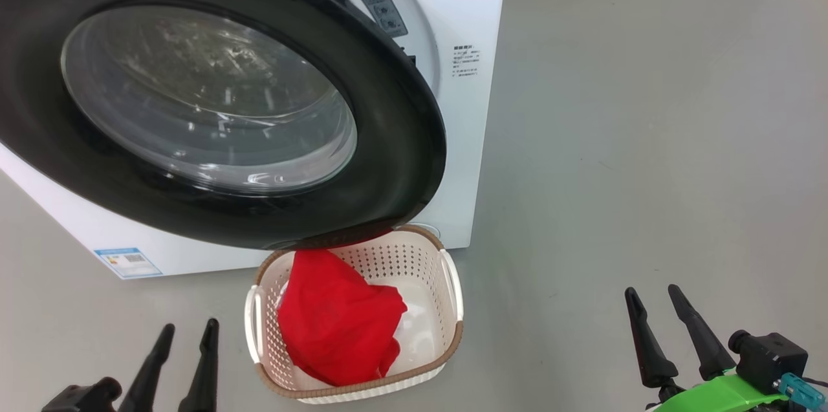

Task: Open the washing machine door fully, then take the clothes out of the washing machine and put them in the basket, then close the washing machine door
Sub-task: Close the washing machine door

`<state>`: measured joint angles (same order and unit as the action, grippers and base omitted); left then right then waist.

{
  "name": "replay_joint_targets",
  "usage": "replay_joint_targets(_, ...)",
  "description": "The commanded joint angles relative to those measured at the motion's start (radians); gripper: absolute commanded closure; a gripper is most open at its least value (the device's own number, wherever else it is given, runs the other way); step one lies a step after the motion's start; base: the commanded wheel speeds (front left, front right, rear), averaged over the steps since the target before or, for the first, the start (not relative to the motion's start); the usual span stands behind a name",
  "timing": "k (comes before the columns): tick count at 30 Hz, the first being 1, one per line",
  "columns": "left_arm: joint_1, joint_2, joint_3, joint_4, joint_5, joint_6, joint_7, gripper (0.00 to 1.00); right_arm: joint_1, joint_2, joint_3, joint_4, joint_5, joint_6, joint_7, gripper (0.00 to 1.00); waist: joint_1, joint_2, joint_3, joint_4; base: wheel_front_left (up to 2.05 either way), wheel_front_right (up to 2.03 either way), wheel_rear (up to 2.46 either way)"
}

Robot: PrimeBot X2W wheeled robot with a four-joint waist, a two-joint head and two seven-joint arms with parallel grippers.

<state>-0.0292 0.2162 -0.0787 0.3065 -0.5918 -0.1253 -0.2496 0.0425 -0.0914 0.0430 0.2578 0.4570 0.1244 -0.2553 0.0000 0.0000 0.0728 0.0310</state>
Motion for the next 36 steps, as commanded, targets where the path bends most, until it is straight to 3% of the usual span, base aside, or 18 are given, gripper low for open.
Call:
replay_joint_targets(1, -0.007, 0.01, 0.058, -0.034, 0.044, -0.005, -0.012, 0.0, -0.008, -0.017, 0.014, -0.029, -0.001, 0.006, -0.006, 0.0, 0.0, 0.0, -0.001, -0.001, 0.0, 0.0, 0.0)
replay_joint_targets(14, 0.042, -0.083, 0.193, -0.175, 0.329, -0.005, -0.012, 0.0, 0.005, -0.015, -0.006, -0.049, -0.004, 0.006, -0.006, 0.0, 0.0, 0.0, -0.011, 0.001, 0.0, 0.0, 0.0)
replay_joint_targets(36, 0.056, -0.131, 0.214, -0.171, 0.388, -0.005, -0.012, 0.0, 0.004, -0.004, -0.002, -0.041, -0.008, 0.006, -0.006, 0.0, 0.0, 0.0, -0.009, 0.007, 0.0, 0.0, 0.0)
